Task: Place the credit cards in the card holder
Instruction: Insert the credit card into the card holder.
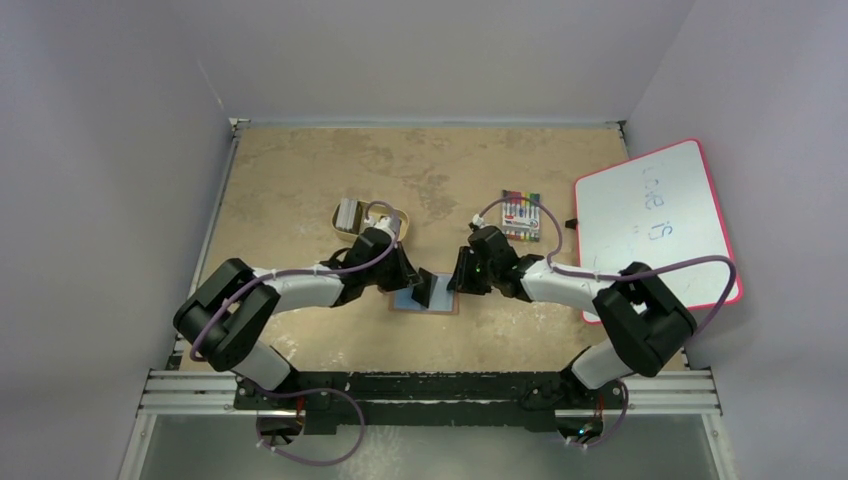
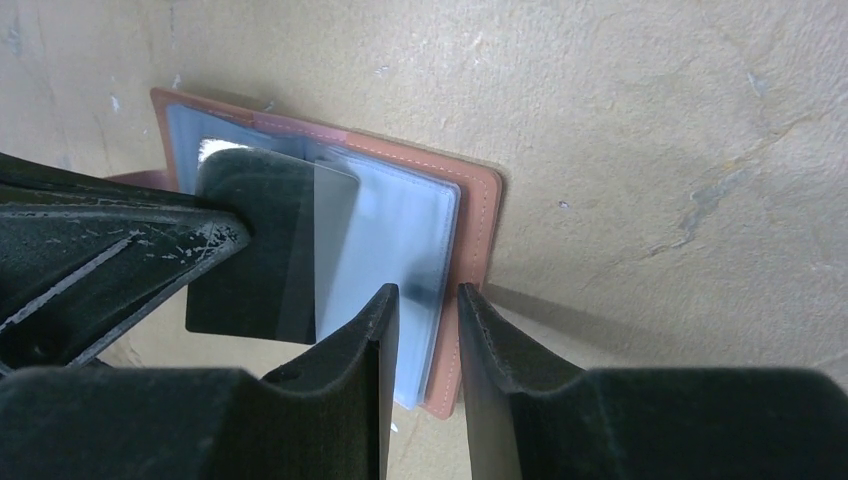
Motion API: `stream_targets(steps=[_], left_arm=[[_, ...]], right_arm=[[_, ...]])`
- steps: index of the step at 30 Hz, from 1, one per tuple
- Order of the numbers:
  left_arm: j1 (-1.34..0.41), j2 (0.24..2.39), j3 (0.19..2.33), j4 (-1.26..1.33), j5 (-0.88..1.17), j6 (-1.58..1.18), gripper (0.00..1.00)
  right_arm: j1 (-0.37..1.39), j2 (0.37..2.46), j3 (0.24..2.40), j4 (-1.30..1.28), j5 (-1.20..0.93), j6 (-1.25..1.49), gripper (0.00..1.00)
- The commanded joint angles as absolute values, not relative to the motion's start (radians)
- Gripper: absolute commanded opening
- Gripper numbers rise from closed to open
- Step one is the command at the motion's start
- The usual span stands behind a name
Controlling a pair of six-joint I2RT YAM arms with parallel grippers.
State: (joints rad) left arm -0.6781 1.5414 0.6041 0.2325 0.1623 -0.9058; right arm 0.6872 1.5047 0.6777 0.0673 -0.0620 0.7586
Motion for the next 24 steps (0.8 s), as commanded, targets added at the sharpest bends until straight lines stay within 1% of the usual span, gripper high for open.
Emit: stream_targets(steps=[1,7,10,11,19,24], left_arm=[[-0.724,1.560,0.634,0.183,0.047,-0.873,0.01],[-0.779,1.544,0.645,0.139,-0.079,-0.877,0.00],[-0.791,1.546,0.637,0.145,-0.105,-0.891,0.00],[-0.794,1.552,0.638,0.144,-0.106,-0.895,0.02],[-0.811,1.542,0.656,0.127,-0.112,-0.912,0.27],[-0.817,1.527,0.662,0.129,-0.101,-0.923,0.36]], right_arm=[[0.692,1.474,0.657,0.092,-0.040,0.775,0.31],[0.692,1.465,0.649,0.092,-0.040,0.776,0.31],[0.692,1.463,0.646,0.095,-0.041,0.776,0.31],[0.691,1.462,0.644,0.095,-0.042,0.777,0.31],[0.692,1.416,0.641,0.053,-0.019,0.779,0.31],[0.692,1.396,0.630,0.038,-0.036,0.781,0.31]])
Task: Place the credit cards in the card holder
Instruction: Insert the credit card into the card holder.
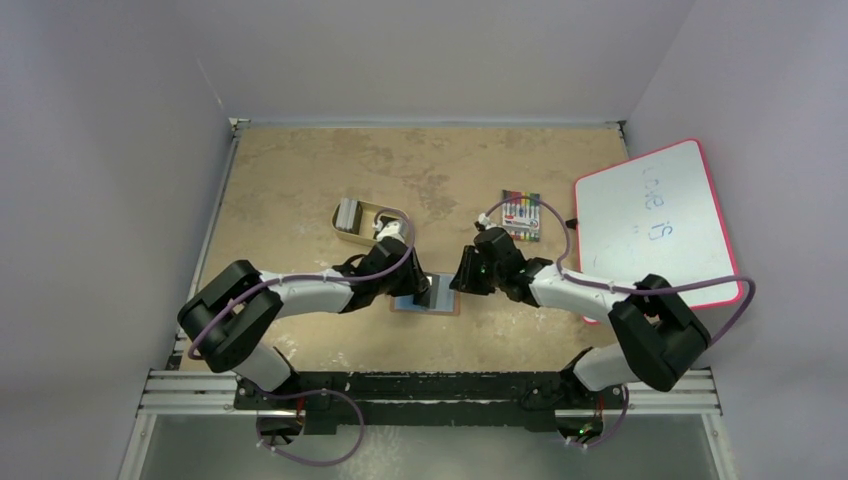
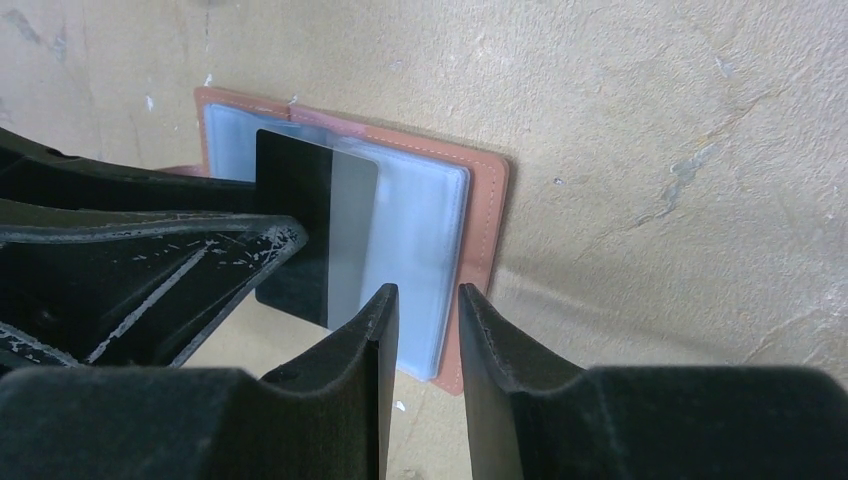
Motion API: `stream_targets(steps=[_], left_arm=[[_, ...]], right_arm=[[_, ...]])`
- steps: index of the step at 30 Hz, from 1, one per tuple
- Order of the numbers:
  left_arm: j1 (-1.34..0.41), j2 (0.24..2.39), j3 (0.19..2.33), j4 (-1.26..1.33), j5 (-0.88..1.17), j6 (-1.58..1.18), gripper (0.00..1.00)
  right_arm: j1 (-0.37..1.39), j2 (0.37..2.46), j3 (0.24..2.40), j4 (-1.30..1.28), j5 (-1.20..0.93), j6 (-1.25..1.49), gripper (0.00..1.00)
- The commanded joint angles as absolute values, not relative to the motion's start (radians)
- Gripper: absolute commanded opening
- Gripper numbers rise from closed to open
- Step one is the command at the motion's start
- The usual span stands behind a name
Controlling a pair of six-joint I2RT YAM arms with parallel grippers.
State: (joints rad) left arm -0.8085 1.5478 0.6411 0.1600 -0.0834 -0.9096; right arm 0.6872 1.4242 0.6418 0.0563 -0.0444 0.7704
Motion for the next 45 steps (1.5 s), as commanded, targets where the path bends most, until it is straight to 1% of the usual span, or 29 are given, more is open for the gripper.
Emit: stream_targets(steps=[1,8,12,24,32,38,45], left_arm=[[-0.819,1.526,0.660,0.132,-0.096,-0.926,0.36],[-0.824,1.546,0.650,0.157,-0.077,-0.947,0.38],[-0.832,1.550,0.619,0.236,-0.057,-0.985,0.38],[-0.876,1.634,0.653,0.325,-0.040,-1.031,0.38],[-0.882,1.582,0.671,0.309,-0.063,-1.008,0.38],[-0.882,1.542,0.663,0.256,-0.096,-1.004,0.40],[-0.882,1.556,0.652,0.259,-0.099,-1.014,0.41]], right_arm=[[0.691,1.398,0.627,0.039,-0.037,0.781,0.31],[0.690,1.424,0.608,0.084,-0.020,0.787,0.31],[0.691,1.453,0.591,0.127,-0.024,0.793,0.31],[0.691,1.471,0.565,0.197,-0.060,0.835,0.29],[0.691,1.440,0.565,0.141,-0.042,0.828,0.29],[0.692,1.358,0.583,0.066,-0.017,0.828,0.33],[0.691,1.339,0.590,0.048,0.002,0.825,0.32]])
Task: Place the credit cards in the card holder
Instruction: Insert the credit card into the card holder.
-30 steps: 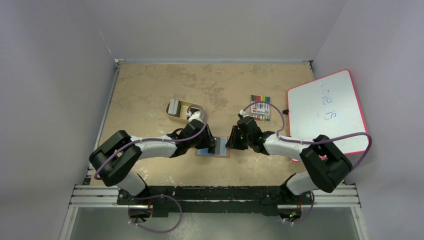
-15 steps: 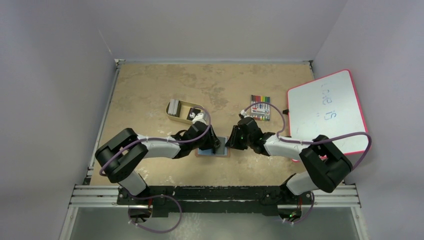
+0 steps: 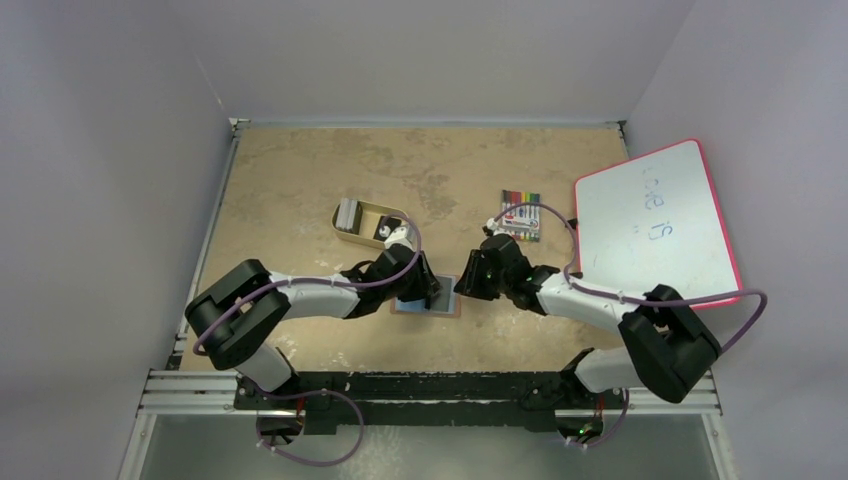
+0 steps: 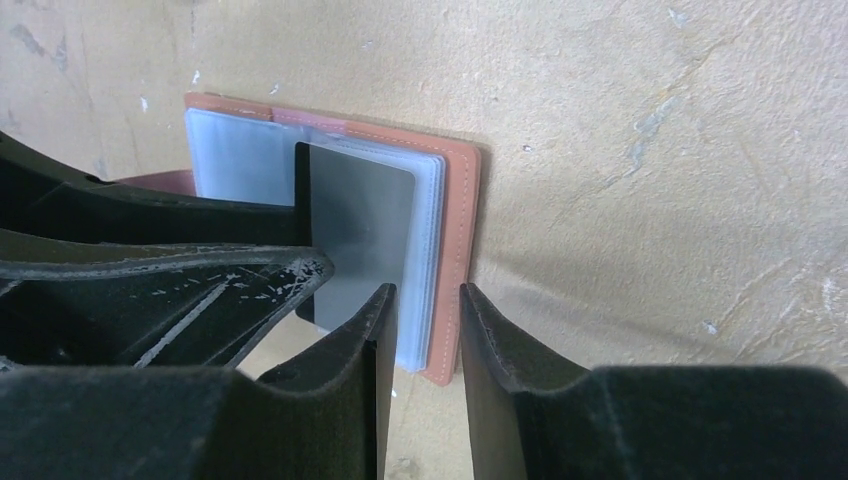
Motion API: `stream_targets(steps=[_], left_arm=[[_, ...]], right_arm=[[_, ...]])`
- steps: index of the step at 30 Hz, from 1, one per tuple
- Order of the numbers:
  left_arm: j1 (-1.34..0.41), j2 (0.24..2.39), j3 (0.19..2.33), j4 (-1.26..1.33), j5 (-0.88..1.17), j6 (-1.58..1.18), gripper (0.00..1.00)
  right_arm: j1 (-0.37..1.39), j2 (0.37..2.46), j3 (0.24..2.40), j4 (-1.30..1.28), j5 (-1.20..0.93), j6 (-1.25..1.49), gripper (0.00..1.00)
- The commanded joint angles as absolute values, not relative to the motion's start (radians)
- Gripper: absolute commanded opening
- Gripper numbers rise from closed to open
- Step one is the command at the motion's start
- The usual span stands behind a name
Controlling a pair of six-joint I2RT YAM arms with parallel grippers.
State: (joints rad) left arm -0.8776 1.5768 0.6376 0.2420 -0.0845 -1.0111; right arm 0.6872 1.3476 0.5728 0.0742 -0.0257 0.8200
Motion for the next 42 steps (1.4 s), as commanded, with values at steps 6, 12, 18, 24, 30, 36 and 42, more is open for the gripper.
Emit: stream_targets(steps=[6,12,18,24,30,36,42], left_arm=[[-0.883,1.562,0.644,0.280,-0.086,-1.022,0.41],[-0.883,1.559,0.638,0.314,-0.063,-1.043,0.41],[-0.892,1.592,0.618,0.379,-0.034,-1.076,0.41],[-0.893,1.560,0.664,0.224,-0.112,-1.009,0.42],[-0.892,1.482,0.771,0.006,-0.238,-0.882,0.44],[-0.888,1.462,0.884,-0.183,-0.344,-0.764,0.51],[-0.829,1.465,1.061,-0.426,-0.473,-0.574,0.55]], right_arm=[[0.690,1.383,0.575,0.107,-0.003,0.824,0.30],[0.692,1.432,0.566,0.167,-0.045,0.811,0.28],[0.691,1.470,0.576,0.180,-0.089,0.817,0.26],[0.690,1.427,0.581,0.143,-0.057,0.819,0.25],[0.690,1.375,0.592,0.101,-0.025,0.806,0.29],[0.690,1.376,0.614,0.083,-0.018,0.783,0.30],[0.690,1.358,0.641,0.086,-0.023,0.750,0.32]])
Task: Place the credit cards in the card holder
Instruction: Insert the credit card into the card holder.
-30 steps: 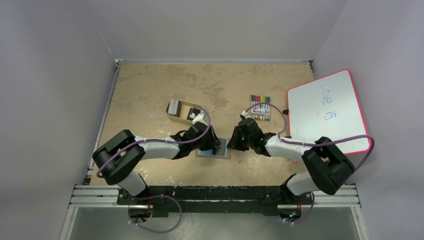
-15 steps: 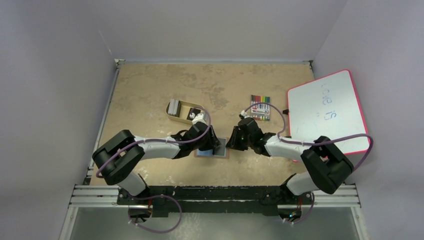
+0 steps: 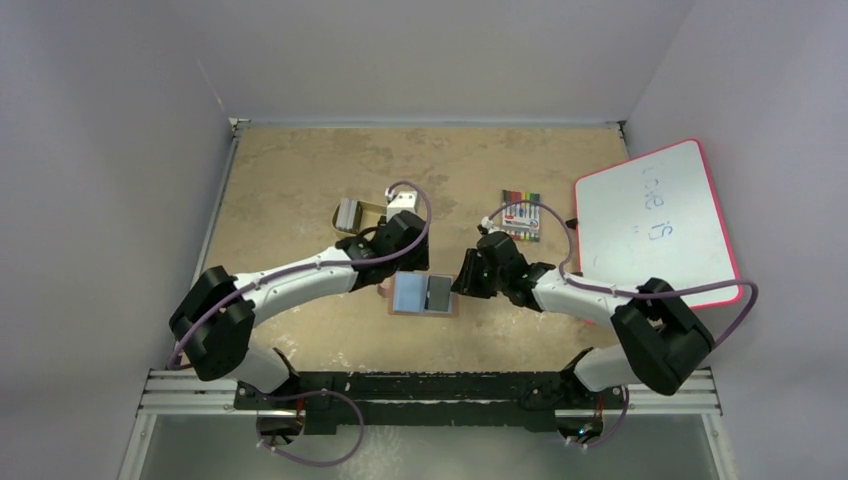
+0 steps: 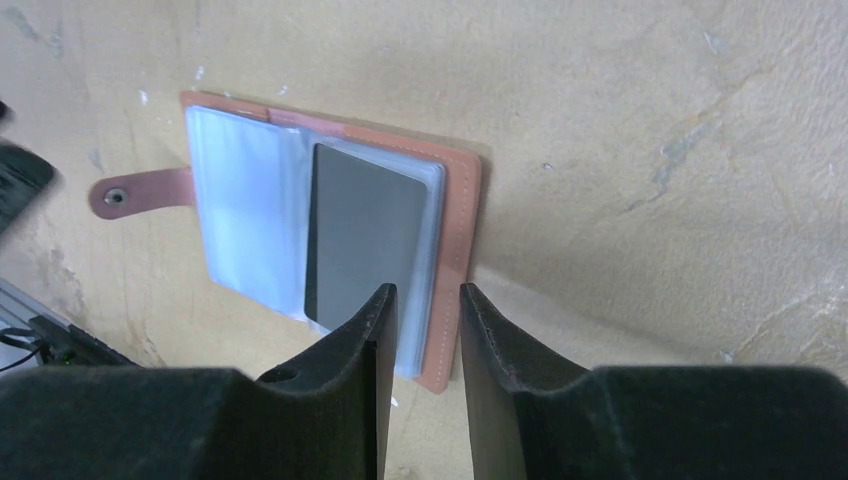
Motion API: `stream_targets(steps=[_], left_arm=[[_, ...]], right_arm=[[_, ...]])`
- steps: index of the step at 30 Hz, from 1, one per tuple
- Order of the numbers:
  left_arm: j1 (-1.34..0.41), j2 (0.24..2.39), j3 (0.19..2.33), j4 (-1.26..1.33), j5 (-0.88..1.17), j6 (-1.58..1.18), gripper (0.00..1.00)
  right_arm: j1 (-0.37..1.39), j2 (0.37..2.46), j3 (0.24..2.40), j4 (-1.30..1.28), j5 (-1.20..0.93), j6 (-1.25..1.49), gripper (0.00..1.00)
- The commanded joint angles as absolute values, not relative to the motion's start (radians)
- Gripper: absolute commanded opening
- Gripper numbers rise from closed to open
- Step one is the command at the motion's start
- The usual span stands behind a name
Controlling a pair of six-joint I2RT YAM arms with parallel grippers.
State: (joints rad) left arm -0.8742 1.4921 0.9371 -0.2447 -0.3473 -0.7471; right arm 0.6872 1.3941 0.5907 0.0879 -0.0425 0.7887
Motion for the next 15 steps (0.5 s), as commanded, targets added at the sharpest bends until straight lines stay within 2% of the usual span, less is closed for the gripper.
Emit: stream_targets(steps=[1,6,12,15], left_arm=[[-0.818,1.464,1.082,-0.459,-0.501,-0.541,0.56],[-0.706,1.464,1.155,-0.559,-0.566,-0.449,0.60],[-0.606,1.558,1.285,-0.658,-0.612,-0.349,0.63],[-0.573,1.633,1.336,-0.665,-0.622,-0.299,0.70]], right_arm=[[0.690,1.351,0.645,0.085,-0.024,0.745,0.33],[0.690,1.304,0.656,0.083,-0.025,0.733,0.33],[0.690,1.273,0.695,0.037,-0.016,0.709,0.33],[0.690,1.260,0.697,0.039,-0.012,0.708,0.33]])
